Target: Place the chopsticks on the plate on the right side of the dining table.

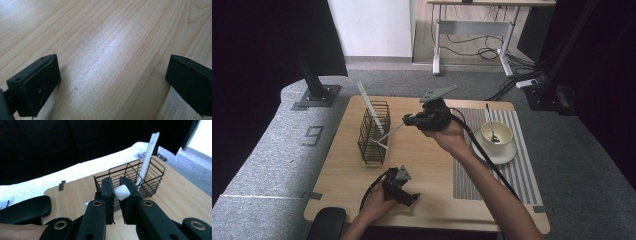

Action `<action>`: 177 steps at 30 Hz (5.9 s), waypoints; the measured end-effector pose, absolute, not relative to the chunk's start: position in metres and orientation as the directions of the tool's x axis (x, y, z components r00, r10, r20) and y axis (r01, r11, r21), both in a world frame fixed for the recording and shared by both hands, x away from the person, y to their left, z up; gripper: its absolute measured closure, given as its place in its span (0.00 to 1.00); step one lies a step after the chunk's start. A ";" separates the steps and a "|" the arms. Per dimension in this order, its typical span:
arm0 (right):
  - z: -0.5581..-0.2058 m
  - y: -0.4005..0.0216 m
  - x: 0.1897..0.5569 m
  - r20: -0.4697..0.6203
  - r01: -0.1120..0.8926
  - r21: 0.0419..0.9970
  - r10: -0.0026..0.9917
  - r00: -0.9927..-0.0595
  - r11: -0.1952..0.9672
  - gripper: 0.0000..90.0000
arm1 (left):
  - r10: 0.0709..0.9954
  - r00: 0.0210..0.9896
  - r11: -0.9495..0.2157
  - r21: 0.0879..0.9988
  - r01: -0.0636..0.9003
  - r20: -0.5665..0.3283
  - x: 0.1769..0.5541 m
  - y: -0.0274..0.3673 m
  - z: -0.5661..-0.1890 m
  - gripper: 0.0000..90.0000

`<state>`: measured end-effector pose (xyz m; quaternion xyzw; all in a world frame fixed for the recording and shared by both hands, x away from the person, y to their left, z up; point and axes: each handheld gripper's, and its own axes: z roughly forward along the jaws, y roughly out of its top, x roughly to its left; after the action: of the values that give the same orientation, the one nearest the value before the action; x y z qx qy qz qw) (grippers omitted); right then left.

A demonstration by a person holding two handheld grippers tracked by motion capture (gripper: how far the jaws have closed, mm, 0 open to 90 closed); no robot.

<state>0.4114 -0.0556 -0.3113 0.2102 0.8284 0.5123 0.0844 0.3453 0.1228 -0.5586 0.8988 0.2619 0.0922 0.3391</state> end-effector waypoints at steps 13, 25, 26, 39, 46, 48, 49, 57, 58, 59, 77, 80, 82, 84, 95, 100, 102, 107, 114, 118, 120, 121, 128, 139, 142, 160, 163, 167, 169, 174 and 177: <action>-0.286 -0.089 0.400 0.024 0.227 0.904 0.487 -0.873 0.362 0.91 | 0.533 0.846 -0.637 0.654 0.410 -0.012 0.345 0.123 -0.558 0.00; -0.299 -0.107 0.390 0.003 0.234 0.890 0.507 -0.862 0.392 0.91 | 0.502 0.864 -0.673 0.611 0.416 -0.036 0.350 0.119 -0.550 0.02; -0.300 -0.107 0.388 0.000 0.233 0.889 0.507 -0.862 0.395 0.91 | 0.495 0.868 -0.676 0.612 0.410 -0.033 0.350 0.119 -0.548 0.04; -0.325 -0.113 0.366 0.013 0.242 0.876 0.480 -0.877 0.418 0.91 | 0.423 0.906 -0.629 0.713 0.310 -0.021 0.362 0.118 -0.514 0.25; -0.338 -0.110 0.357 0.031 0.254 0.866 0.460 -0.887 0.431 0.91 | 0.377 0.926 -0.601 0.754 0.266 -0.026 0.364 0.113 -0.503 0.40; -0.339 -0.110 0.356 0.036 0.258 0.864 0.458 -0.888 0.432 0.91 | 0.361 0.932 -0.604 0.755 0.255 -0.025 0.363 0.112 -0.503 0.43; -0.341 -0.109 0.356 0.043 0.264 0.862 0.458 -0.888 0.432 0.91 | 0.354 0.935 -0.607 0.754 0.249 -0.024 0.362 0.112 -0.503 0.46; -0.350 -0.096 0.354 0.063 0.278 0.851 0.439 -0.896 0.445 0.91 | 0.305 0.952 -0.597 0.773 0.216 -0.030 0.359 0.110 -0.506 0.66; -0.351 -0.095 0.354 0.067 0.282 0.849 0.438 -0.896 0.446 0.91 | 0.299 0.954 -0.595 0.775 0.215 -0.034 0.359 0.110 -0.506 0.68; -0.354 -0.093 0.355 0.074 0.288 0.847 0.437 -0.896 0.447 0.91 | 0.290 0.956 -0.595 0.776 0.212 -0.040 0.359 0.110 -0.506 0.71; -0.362 -0.088 0.356 0.093 0.303 0.841 0.430 -0.898 0.448 0.90 | 0.266 0.963 -0.552 0.814 0.181 -0.034 0.357 0.116 -0.503 0.95; -0.361 -0.088 0.355 0.071 0.288 0.840 0.433 -0.898 0.460 0.73 | 0.261 0.965 -0.553 0.816 0.169 -0.023 0.357 0.117 -0.503 0.95; -0.362 -0.087 0.354 0.027 0.277 0.834 0.465 -0.885 0.478 0.58 | 0.258 0.966 -0.554 0.816 0.163 -0.018 0.356 0.117 -0.502 0.95; -0.364 -0.085 0.353 -0.026 0.268 0.823 0.505 -0.863 0.500 0.46 | 0.255 0.967 -0.554 0.817 0.161 -0.018 0.356 0.117 -0.502 0.95; -0.373 -0.106 0.350 -0.128 0.269 0.832 0.640 -0.758 0.485 0.33 | 0.262 0.963 -0.534 0.823 0.195 -0.058 0.359 0.122 -0.503 0.95; -0.378 -0.124 0.353 -0.106 0.301 0.842 0.686 -0.720 0.447 0.33 | 0.259 0.964 -0.529 0.827 0.188 -0.054 0.359 0.125 -0.502 0.95; -0.383 -0.131 0.354 -0.098 0.316 0.841 0.699 -0.709 0.438 0.33 | 0.259 0.965 -0.530 0.828 0.186 -0.052 0.359 0.125 -0.502 0.95; -0.394 -0.143 0.357 -0.077 0.347 0.837 0.720 -0.690 0.423 0.33 | 0.260 0.965 -0.537 0.824 0.181 -0.042 0.359 0.126 -0.502 0.95; -0.411 -0.155 0.361 -0.047 0.386 0.831 0.742 -0.669 0.400 0.33 | 0.260 0.965 -0.549 0.817 0.175 -0.031 0.359 0.127 -0.501 0.95; -0.423 -0.161 0.361 -0.027 0.410 0.822 0.744 -0.667 0.396 0.33 | 0.254 0.967 -0.585 0.793 0.172 -0.022 0.359 0.124 -0.504 0.95; -0.425 -0.164 0.360 -0.017 0.407 0.825 0.736 -0.676 0.393 0.32 | 0.251 0.968 -0.608 0.775 0.172 -0.018 0.359 0.122 -0.504 0.95; -0.426 -0.165 0.358 -0.016 0.406 0.824 0.733 -0.680 0.394 0.31 | 0.248 0.968 -0.613 0.770 0.175 -0.022 0.358 0.121 -0.504 0.95; -0.430 -0.176 0.349 -0.020 0.390 0.812 0.688 -0.726 0.435 0.28 | 0.220 0.975 -0.691 0.702 0.172 -0.022 0.358 0.121 -0.501 0.95; -0.447 -0.182 0.338 0.007 0.398 0.752 0.598 -0.802 0.525 0.24 | 0.145 0.989 -0.783 0.608 0.129 -0.024 0.352 0.113 -0.505 0.95; -0.452 -0.181 0.337 0.009 0.398 0.734 0.579 -0.815 0.550 0.22 | 0.123 0.992 -0.803 0.586 0.111 -0.019 0.350 0.111 -0.505 0.95; -0.483 -0.156 0.324 -0.032 0.332 0.573 0.425 -0.905 0.749 0.40 | 0.035 0.999 -0.856 0.515 0.034 -0.007 0.340 0.100 -0.509 0.95; -0.487 -0.152 0.323 -0.040 0.315 0.542 0.398 -0.916 0.780 0.48 | 0.024 1.000 -0.862 0.507 0.026 -0.010 0.338 0.098 -0.510 0.95; -0.489 -0.148 0.320 -0.048 0.289 0.506 0.362 -0.931 0.813 0.57 | 0.012 1.000 -0.870 0.493 0.016 -0.012 0.337 0.096 -0.511 0.95; -0.490 -0.146 0.319 -0.050 0.276 0.493 0.344 -0.938 0.825 0.61 | 0.008 1.000 -0.873 0.488 0.012 -0.011 0.337 0.096 -0.512 0.95; -0.493 -0.143 0.319 -0.037 0.277 0.462 0.330 -0.943 0.842 0.70 | -0.010 1.000 -0.875 0.485 -0.003 -0.012 0.335 0.094 -0.513 0.95; -0.494 -0.142 0.318 -0.030 0.272 0.446 0.318 -0.948 0.853 0.76 | -0.017 1.000 -0.875 0.484 -0.011 -0.009 0.335 0.094 -0.512 0.95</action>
<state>0.3179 -0.1421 -0.4940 0.1535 0.9611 0.2240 0.0515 0.3349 0.0938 -0.5124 0.9682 -0.0072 -0.0066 0.2499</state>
